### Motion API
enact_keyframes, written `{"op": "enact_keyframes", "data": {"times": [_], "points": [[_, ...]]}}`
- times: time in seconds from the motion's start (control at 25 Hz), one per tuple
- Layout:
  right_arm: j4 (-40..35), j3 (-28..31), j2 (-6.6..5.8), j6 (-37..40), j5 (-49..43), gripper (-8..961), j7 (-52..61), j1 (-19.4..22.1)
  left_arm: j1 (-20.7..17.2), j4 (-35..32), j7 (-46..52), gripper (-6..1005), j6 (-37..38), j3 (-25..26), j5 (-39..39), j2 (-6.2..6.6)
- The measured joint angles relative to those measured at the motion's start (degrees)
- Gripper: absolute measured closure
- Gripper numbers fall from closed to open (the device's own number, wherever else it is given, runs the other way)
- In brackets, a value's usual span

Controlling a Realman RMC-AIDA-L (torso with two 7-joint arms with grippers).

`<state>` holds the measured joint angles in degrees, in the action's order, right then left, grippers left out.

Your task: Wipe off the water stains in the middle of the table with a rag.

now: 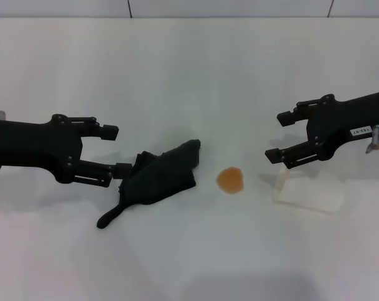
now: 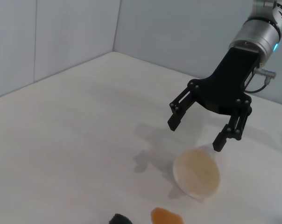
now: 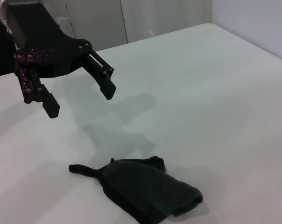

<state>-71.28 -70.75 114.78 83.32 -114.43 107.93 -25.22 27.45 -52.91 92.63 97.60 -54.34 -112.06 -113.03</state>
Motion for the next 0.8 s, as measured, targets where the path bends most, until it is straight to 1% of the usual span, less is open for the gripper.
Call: {"op": "enact_keyframes", "data": {"times": [0.52,0.8], "points": [[0.2,0.0,0.09,0.3,0.0,112,0.0,0.5,0.1,0.0,0.0,117,0.0,-0.4,0.0,-0.12],[-1.7,0.0,0.03,0.3,0.1,112,0.0,1.8,-0.1,0.0,-0.1,117,0.0,-0.4,0.0,-0.47]]}}
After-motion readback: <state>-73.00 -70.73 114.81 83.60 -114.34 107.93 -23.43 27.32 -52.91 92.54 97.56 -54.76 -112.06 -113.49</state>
